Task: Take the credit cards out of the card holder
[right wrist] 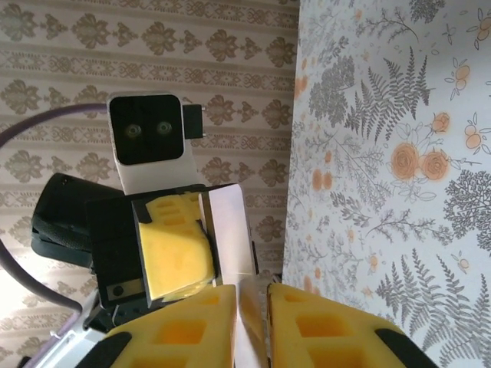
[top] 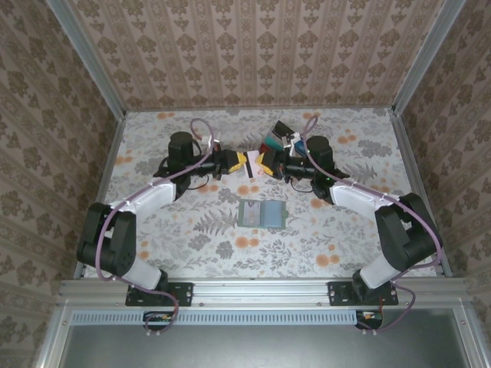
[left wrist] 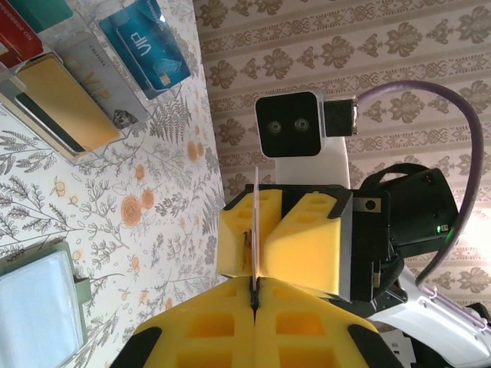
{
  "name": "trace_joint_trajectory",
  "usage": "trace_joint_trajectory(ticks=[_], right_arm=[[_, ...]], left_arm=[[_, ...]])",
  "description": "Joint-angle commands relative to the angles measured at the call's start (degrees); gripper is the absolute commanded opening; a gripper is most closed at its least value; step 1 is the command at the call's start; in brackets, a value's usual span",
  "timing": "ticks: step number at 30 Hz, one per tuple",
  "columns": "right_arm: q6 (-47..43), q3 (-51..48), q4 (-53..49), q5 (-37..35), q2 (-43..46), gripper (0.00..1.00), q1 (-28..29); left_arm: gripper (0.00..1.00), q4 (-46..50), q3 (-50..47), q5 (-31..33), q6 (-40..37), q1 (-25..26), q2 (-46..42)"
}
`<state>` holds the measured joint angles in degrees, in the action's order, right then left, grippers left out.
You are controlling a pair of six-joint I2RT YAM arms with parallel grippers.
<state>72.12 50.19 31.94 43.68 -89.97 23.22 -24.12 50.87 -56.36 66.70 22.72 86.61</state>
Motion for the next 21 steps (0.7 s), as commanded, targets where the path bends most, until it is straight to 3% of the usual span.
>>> trace_joint_trajectory(ticks=[1, 3, 6, 9, 15, 21], right_arm=[[-2.21, 2.34, 0.26, 1.78, -0.47, 0.10, -0.12], [-6.94, 3.20, -5.03, 0.91, 0.47, 0.00, -0.45], [-22.28, 6.34, -22.51, -3.57, 3.39, 0.00, -1.24], [-38.39, 8.64, -36.47, -12.54, 6.56, 0.00, -1.67], [-61.28, 13.95, -49.47, -25.54, 8.06, 0.00, -2.13], [-74.77, 20.38, -55.32, -34.85, 3.63, 0.00, -2.35]], left_arm=[[0.00, -1.12, -0.86, -1.50, 0.49, -0.54, -0.98], [0.15, 3.53, -0.65, -0.53, -2.34, -1.12, -1.61], [0.50, 18.26, 1.05, 4.94, -12.05, -2.36, -3.79], [0.71, 34.35, 3.59, 14.14, -22.06, -3.52, -4.99], [0.92, 41.86, 2.06, 22.50, -26.46, -6.64, -5.08], [1.00, 42.57, -0.22, 23.83, -26.71, -8.83, -6.47]])
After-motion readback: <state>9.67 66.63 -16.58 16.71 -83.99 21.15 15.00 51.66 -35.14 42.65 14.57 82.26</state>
